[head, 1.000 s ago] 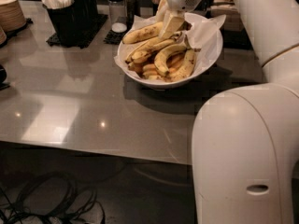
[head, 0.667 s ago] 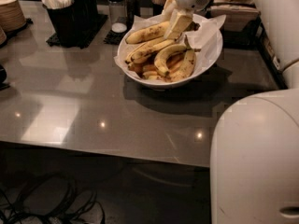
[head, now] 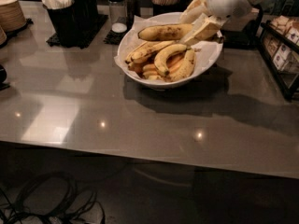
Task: Pick banana from white bowl
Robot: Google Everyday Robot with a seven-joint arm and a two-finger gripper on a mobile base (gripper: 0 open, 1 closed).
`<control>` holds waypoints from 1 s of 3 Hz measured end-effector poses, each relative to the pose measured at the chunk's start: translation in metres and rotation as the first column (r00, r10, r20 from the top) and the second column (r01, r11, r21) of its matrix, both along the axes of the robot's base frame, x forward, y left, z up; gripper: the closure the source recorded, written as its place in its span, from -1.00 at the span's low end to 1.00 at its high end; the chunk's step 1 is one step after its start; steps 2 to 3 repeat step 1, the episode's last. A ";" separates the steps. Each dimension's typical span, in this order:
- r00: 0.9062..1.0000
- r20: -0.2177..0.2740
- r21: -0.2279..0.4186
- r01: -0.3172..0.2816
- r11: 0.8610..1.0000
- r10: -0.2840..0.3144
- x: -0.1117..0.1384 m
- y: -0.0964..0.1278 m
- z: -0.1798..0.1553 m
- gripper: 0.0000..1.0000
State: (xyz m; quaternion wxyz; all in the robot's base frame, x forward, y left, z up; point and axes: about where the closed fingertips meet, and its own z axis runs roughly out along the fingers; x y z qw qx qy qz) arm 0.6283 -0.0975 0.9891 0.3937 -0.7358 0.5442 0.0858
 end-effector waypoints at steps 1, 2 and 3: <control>0.999 -0.020 0.010 0.031 0.999 -0.031 -0.008 -0.019 -0.009 1.00; 0.999 -0.020 0.010 0.031 0.999 -0.031 -0.008 -0.019 -0.009 1.00; 0.999 -0.020 0.010 0.031 0.999 -0.031 -0.008 -0.019 -0.009 1.00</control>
Offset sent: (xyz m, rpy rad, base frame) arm 0.0000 0.0000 0.0000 0.0000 0.0000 0.0000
